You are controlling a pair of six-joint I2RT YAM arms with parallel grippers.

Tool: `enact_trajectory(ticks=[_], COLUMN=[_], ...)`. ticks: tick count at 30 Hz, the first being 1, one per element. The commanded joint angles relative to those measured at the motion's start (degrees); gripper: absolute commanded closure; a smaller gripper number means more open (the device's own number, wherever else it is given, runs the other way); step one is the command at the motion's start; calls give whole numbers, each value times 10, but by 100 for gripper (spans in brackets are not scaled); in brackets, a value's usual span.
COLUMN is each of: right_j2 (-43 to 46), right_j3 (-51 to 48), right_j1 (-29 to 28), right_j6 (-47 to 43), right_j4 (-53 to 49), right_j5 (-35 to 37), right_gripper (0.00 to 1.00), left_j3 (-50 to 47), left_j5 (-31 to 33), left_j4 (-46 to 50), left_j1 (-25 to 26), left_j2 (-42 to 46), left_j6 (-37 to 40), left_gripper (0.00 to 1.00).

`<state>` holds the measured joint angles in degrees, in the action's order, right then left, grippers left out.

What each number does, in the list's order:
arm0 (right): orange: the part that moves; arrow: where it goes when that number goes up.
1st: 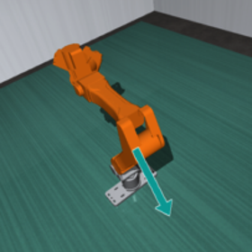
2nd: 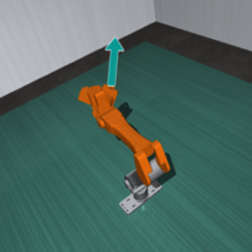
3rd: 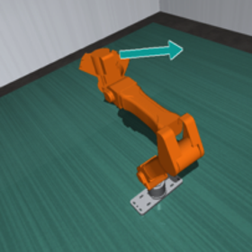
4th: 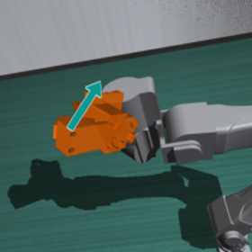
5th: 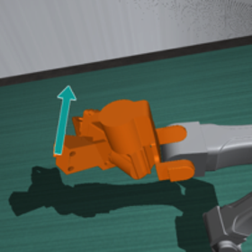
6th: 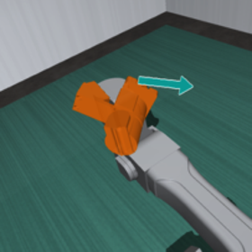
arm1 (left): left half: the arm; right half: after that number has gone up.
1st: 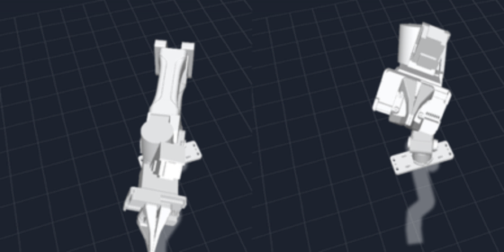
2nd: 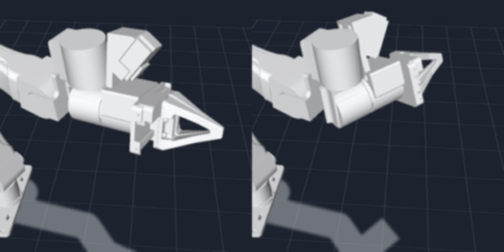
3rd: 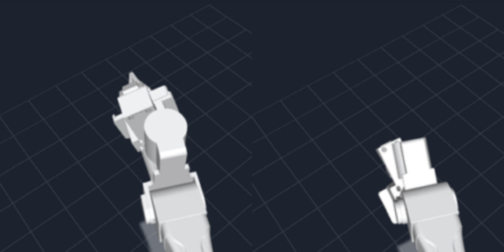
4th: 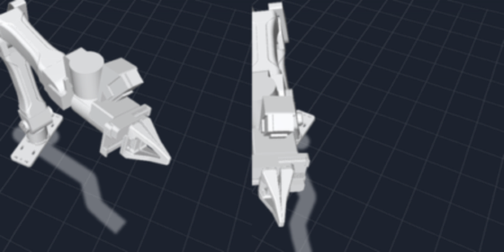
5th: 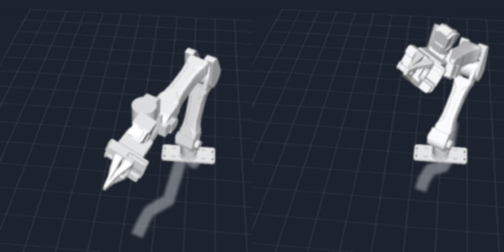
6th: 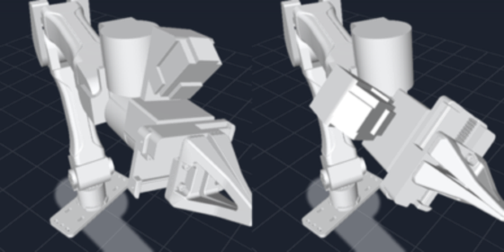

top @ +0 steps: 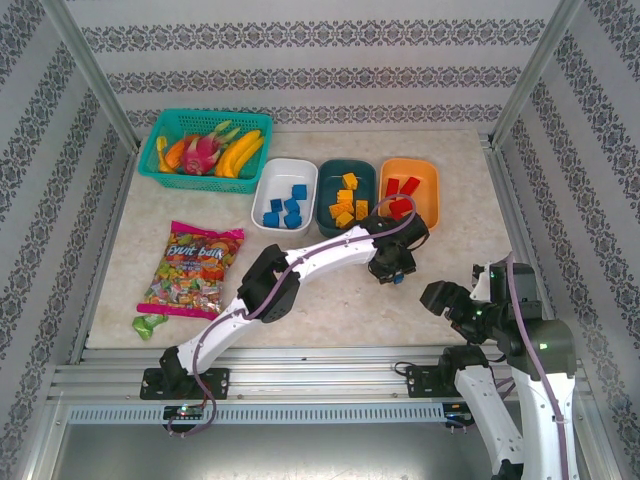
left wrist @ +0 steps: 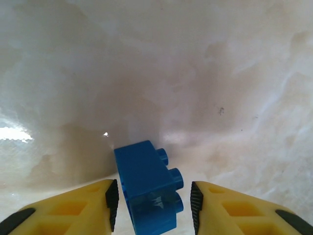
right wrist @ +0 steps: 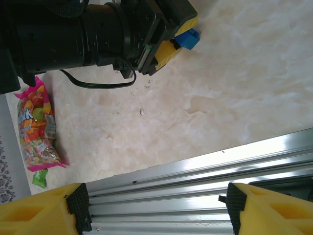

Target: Sort the legos into containers by color

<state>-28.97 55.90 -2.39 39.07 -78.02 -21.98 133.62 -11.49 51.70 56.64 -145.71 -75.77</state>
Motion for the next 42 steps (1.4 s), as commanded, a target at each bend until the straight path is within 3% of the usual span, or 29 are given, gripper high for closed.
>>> enact_trajectory(ticks=[1, 13, 20, 24, 33, 36, 42], right_j2=[-5, -10, -21, -35, -95, -137, -246], right_j3=[10, 3, 10, 4, -29, -20, 21], right_j1=[-3, -3, -3, -3, -11, -36, -141], right_j6=[-6, -2, -13, -19, 42, 48, 92], right_j4=[-9, 5, 26, 73, 230, 260, 374], right_j5=[-7, -6, -16, -61, -131, -114, -37], right_gripper=[24, 24, 24, 24, 26, 26, 26], left_j3=[25, 29, 25, 13, -53, -55, -33], left_j5=[12, 15, 68, 105, 168, 177, 173], left_j4=[36, 54, 92, 111, 122, 113, 89], left_j1=[4, 2, -11, -30, -133, -184, -275], left_j2=[-19, -17, 42, 102, 222, 233, 201], left_j6=[-9, 18, 66, 105, 202, 245, 311], left_gripper=[57, 77, 81, 81, 84, 83, 83])
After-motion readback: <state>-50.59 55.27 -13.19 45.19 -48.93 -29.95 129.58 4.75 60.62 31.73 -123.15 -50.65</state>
